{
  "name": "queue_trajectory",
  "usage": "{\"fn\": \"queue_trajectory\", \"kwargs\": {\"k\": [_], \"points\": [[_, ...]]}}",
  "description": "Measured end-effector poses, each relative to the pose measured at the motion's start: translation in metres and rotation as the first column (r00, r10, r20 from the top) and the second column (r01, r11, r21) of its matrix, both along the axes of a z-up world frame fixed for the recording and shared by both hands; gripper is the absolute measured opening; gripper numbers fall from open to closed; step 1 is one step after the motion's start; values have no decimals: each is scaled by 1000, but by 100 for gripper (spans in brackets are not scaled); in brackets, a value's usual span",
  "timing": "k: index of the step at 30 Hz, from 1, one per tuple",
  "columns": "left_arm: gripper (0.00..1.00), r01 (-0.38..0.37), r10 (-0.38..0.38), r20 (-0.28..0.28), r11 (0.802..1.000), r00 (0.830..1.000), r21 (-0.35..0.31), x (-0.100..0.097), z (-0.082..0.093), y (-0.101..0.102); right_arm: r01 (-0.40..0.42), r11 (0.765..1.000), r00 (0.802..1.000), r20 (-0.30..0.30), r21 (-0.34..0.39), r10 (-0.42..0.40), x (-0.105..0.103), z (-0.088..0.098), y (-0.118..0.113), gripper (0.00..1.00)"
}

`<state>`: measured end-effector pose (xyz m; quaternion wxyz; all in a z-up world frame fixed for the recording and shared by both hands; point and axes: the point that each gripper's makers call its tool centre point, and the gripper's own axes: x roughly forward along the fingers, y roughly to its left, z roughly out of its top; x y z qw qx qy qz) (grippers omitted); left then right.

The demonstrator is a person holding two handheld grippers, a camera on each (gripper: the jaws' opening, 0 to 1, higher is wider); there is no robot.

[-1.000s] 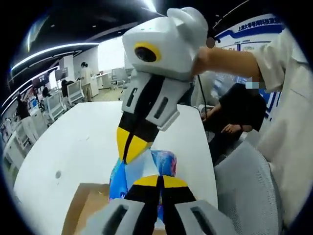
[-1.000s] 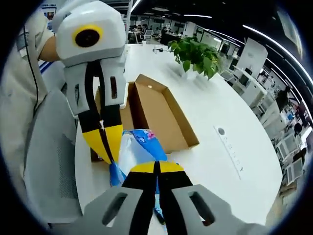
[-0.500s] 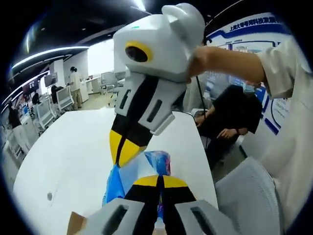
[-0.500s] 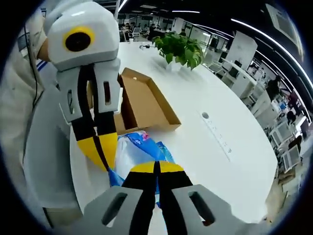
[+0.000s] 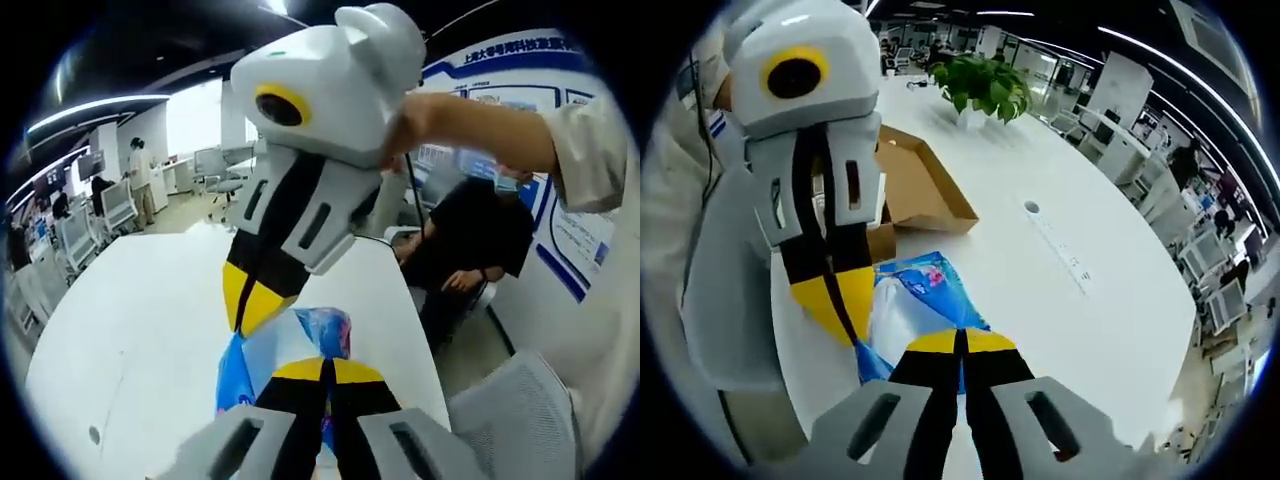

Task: Operate the shoe box by opening the lid, removing the specified soft item, and placing it in the target area until the item is outside and the box remains undamaged.

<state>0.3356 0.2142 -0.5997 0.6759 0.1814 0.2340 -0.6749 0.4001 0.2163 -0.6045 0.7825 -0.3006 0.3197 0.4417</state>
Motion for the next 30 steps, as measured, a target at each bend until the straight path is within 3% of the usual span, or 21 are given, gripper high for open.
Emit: {"fn": "queue_trajectory", "kwargs": {"k": [11,30], "points": [[0,43,-43,-19,999,999,14,10,-8,-42,55,998,998,1,-42,-55,14,-7,-39,0],[0,54,-54,-69,998,996,10,28,-27,-90,119,981,992,46,-155,-114,38,-33,-91,0]]}}
